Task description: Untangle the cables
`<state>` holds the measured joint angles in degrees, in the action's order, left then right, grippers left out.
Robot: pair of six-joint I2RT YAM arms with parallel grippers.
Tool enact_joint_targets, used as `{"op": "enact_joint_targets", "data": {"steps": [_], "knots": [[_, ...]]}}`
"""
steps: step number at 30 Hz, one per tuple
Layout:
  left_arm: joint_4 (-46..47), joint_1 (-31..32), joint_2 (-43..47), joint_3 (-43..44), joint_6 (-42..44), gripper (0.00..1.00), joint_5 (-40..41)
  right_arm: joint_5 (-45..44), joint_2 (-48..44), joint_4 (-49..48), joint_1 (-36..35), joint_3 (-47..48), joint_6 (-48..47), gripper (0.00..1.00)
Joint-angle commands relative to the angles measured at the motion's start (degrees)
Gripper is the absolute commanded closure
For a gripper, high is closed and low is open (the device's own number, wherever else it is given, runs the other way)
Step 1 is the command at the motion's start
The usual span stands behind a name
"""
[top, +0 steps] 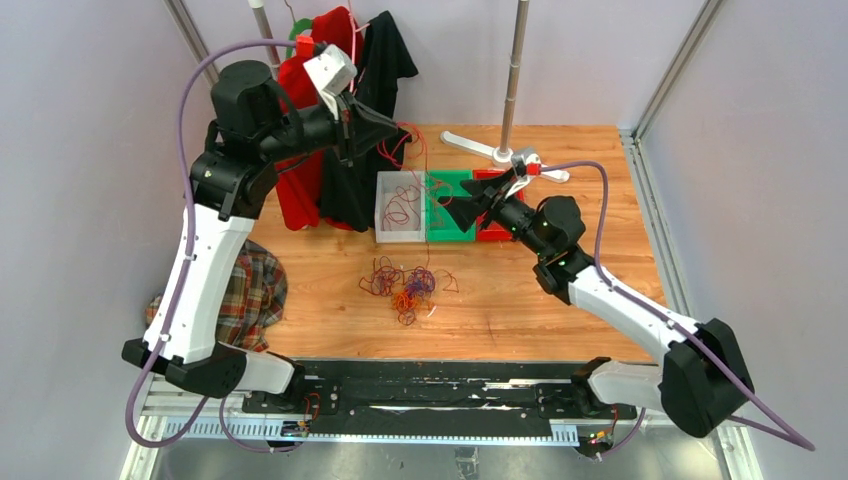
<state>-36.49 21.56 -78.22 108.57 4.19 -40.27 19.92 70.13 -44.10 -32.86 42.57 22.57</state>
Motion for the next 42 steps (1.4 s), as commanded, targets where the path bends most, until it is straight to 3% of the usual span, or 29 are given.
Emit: {"op": "enact_joint_targets", "data": {"steps": [1, 5, 9, 21, 28, 42], "knots": [[8.30, 0.10, 1.12, 3.99, -5.98, 1.00, -1.86, -2.45, -5.15, 3.94, -0.64, 0.09, -4.66, 0.29], [15.14, 0.09, 1.66, 3.58, -9.91, 1.00, -1.41, -4.73, -8.79, 5.53, 0.43, -1.58, -6.15, 0.26], [18.51, 0.08, 1.62, 3.92, -10.58, 0.99, 0.71, 0.18, -10.45, 4.02, 0.56, -2.14, -5.77, 0.25], [25.22, 0.09, 2.28, -1.06, 2.13, 1.00, 17.97, 2.54, 0.94, 5.32, -1.09, 6.62, -6.64, 0.30], [39.24, 0.14, 3.12, -11.63, 10.38, 1.00, 25.74, -5.96, 7.03, 14.31, -2.73, 13.67, -11.94, 0.36], [47.48, 0.09, -5.08, -12.47, 16.87, 0.99, 30.70, -15.28, 13.98, 20.14, -2.69, 15.78, -13.95, 0.38]]}}
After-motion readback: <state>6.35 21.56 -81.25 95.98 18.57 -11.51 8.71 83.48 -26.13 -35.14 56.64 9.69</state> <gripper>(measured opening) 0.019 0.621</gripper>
